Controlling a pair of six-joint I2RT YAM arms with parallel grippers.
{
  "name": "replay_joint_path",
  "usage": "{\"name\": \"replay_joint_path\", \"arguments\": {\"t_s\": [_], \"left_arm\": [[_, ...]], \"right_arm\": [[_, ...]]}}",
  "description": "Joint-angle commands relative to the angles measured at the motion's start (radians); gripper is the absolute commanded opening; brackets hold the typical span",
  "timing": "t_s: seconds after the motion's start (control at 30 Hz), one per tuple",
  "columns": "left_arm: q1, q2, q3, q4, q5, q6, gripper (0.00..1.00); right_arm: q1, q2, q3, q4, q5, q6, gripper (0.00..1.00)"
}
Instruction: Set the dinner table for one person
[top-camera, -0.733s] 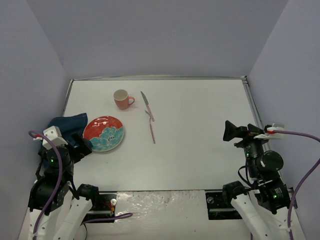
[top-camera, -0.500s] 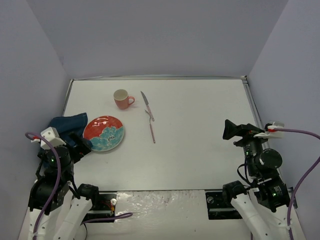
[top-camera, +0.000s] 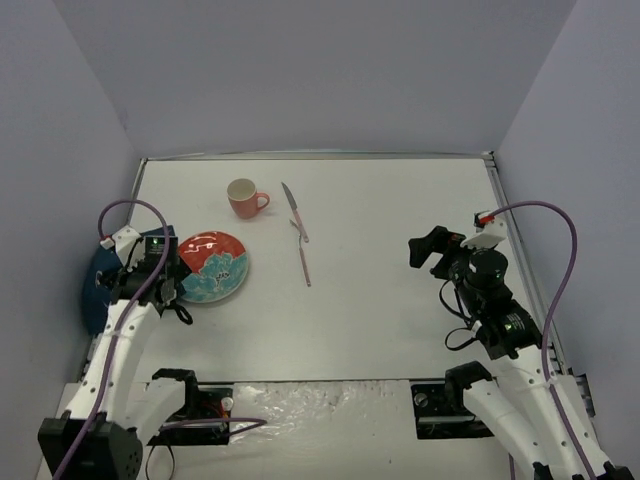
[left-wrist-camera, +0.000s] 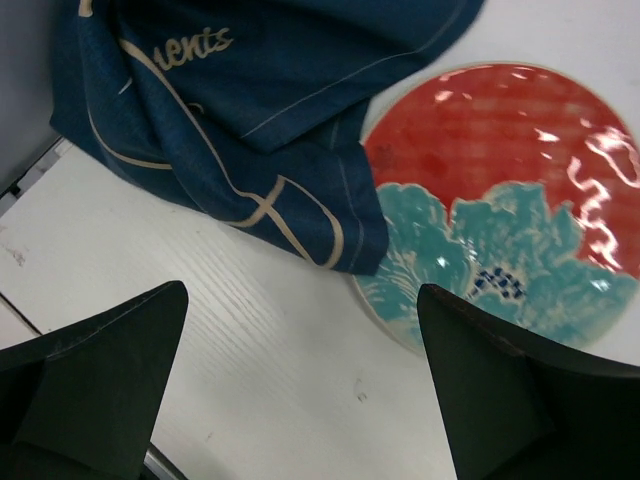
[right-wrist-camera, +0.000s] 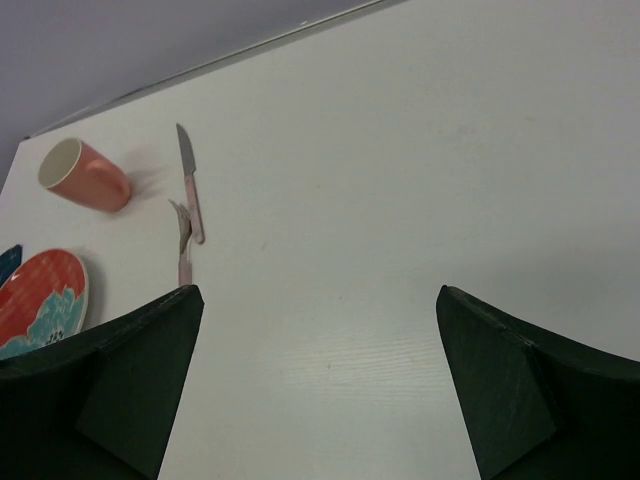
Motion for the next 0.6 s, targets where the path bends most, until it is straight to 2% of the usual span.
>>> {"name": "replay_joint_path", "arguments": {"t_s": [0.0,0.07,0.13,0.57], "left_arm": [[0.231,0.102,0.020,0.122,0.019,-0.039,0.97],[0.310,0.142,0.021,0.153,0.048,-0.037,0.97],[0.341,0.199,0.030,0.180,0.051,-0.037,0.97],[0.433,0.516,0.137,0.241,-0.035,-0.056,0.96]], "right_arm": [[0.003,0.016,-0.033,0.201,-0.185,0.029,1.00],[0.003,0.009,-0.058,0.239,-0.212,0.034,1.00],[0.004,0.011,-0.073,0.259,-0.219,0.033,1.00],[0.006,-0.011,-0.107,0.278,-0.230,0.009,1.00]]}}
